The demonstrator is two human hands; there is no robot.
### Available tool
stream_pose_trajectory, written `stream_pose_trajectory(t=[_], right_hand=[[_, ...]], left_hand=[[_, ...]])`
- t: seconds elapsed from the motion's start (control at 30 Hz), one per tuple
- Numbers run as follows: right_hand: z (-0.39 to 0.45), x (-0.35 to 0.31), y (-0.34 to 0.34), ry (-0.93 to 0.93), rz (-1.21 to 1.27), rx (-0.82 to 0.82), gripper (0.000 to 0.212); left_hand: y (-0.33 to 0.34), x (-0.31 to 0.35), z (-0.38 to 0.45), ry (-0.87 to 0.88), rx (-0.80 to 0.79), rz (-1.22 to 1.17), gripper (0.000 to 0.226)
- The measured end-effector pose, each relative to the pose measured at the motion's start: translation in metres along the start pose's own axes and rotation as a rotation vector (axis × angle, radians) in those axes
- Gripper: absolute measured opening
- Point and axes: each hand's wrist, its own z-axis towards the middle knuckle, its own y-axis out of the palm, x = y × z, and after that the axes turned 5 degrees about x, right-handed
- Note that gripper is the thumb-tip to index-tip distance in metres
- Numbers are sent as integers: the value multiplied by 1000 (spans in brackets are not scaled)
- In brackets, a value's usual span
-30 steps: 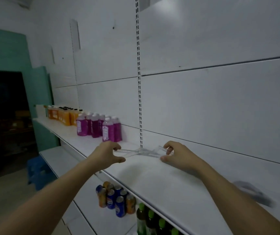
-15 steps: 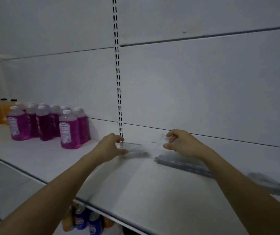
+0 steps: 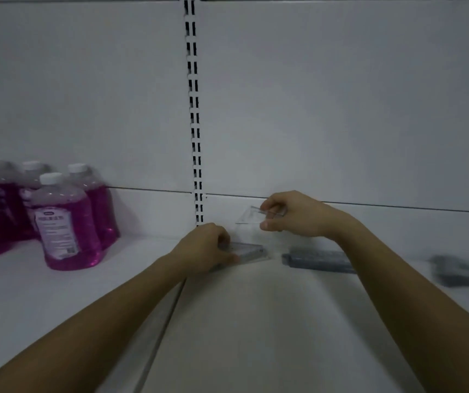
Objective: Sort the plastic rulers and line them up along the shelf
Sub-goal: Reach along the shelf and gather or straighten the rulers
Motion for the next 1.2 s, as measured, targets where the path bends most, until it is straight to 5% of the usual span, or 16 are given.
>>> stream_pose_trajectory(t=[0.3, 0.57, 0.93, 1.2], right_hand=[[6, 2, 17, 10, -107, -47, 43], [15, -8, 57, -123, -175, -157, 47], [13, -10, 76, -206, -336, -218, 53], [-10, 3, 71, -230, -108, 42, 41]], left_hand=[[-33, 21, -59, 124, 65, 192, 53], [25, 52, -98, 402, -76, -90, 53], [29, 54, -103, 348, 5, -142, 44], [29, 59, -103, 180, -20, -132, 44]])
